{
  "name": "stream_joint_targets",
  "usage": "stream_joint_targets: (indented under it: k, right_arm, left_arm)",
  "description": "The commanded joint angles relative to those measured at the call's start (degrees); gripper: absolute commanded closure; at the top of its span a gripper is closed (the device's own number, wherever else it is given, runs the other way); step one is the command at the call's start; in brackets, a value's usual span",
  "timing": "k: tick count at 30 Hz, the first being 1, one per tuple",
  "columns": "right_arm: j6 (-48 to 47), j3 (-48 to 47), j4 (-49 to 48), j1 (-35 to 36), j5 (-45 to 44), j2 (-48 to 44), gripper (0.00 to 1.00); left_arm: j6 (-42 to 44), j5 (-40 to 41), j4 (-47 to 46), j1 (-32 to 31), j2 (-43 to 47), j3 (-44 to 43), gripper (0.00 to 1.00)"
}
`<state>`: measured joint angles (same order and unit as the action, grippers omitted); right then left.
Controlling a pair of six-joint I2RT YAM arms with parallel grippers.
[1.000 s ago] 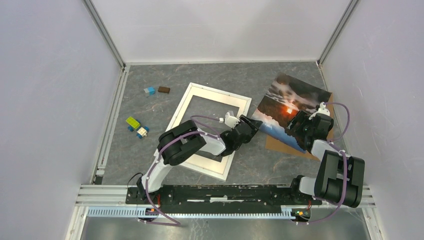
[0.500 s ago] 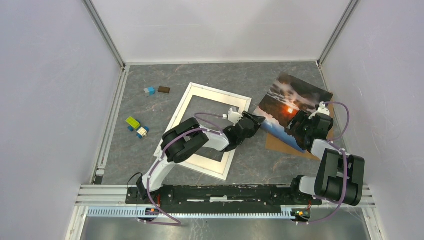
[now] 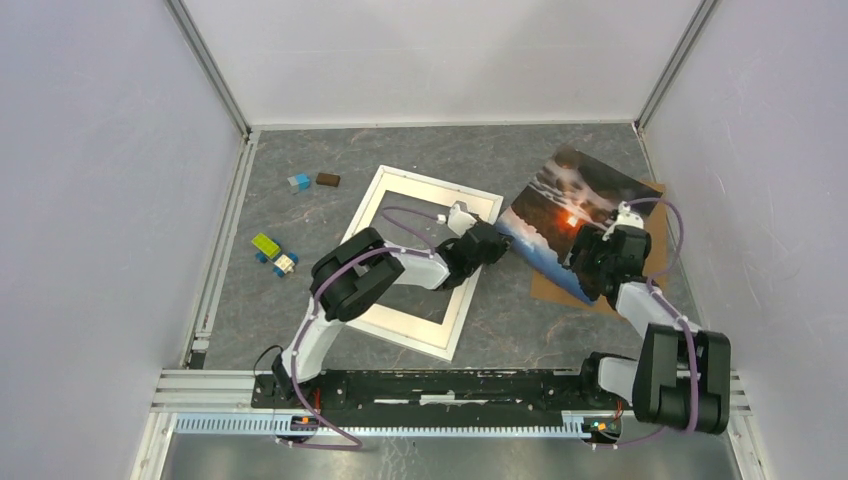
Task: Put the photo into the frame
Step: Pick up the photo at the center of the board.
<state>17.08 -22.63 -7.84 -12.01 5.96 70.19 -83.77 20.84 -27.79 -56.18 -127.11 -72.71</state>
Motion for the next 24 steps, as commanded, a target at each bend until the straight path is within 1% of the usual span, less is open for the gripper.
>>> stream_joint_targets:
  k: [1, 3, 8, 10, 13, 16, 19, 21, 24]
  right_arm:
    - [-5.3, -4.9, 7.7, 8.1, -10.1, -7.4, 0.02]
    - [-7.1, -5.4, 8.9, 14.6, -14.1, -10.3, 0.02]
    - [-11.8, -7.2, 12.0, 28.5, -17.7, -14.1, 0.03]
    - [-13.1, -8.7, 13.6, 34.5, -21.7, -14.5, 0.03]
    - [-15.2, -10.2, 15.3, 42.8, -30.6, -13.1, 0.04]
    - [-15.9, -11.7, 17.3, 48.0, -39.1, -9.6, 0.05]
    - [-15.0, -12.8, 19.6, 51.8, -44.4, -7.6, 0.06]
    - [-14.7, -12.9, 20.5, 54.8, -46.8, -7.4, 0.06]
    - [-12.5, -14.2, 23.4, 56.4, -46.7, -8.8, 0.04]
  left_arm:
    - [8.4, -1.3, 2.3, 2.6, 9.1, 1.4, 0.98]
    - [9.3, -2.9, 3.1, 3.2, 10.7, 1.6, 0.98]
    - [10.2, -9.2, 6.6, 4.9, 13.4, 0.4, 0.98]
    - [10.5, -12.1, 7.7, 5.5, 14.2, -0.1, 0.98]
    - [10.6, -14.9, 9.7, 6.0, 15.3, -0.5, 0.98]
    - [10.5, -16.5, 9.8, 6.3, 16.4, 0.3, 0.98]
    - [9.9, -17.4, 9.3, 6.9, 17.6, 1.7, 0.98]
    - [9.2, -18.7, 9.0, 7.6, 18.3, 2.4, 0.98]
    - [9.1, -21.3, 8.8, 9.6, 19.4, 2.6, 0.98]
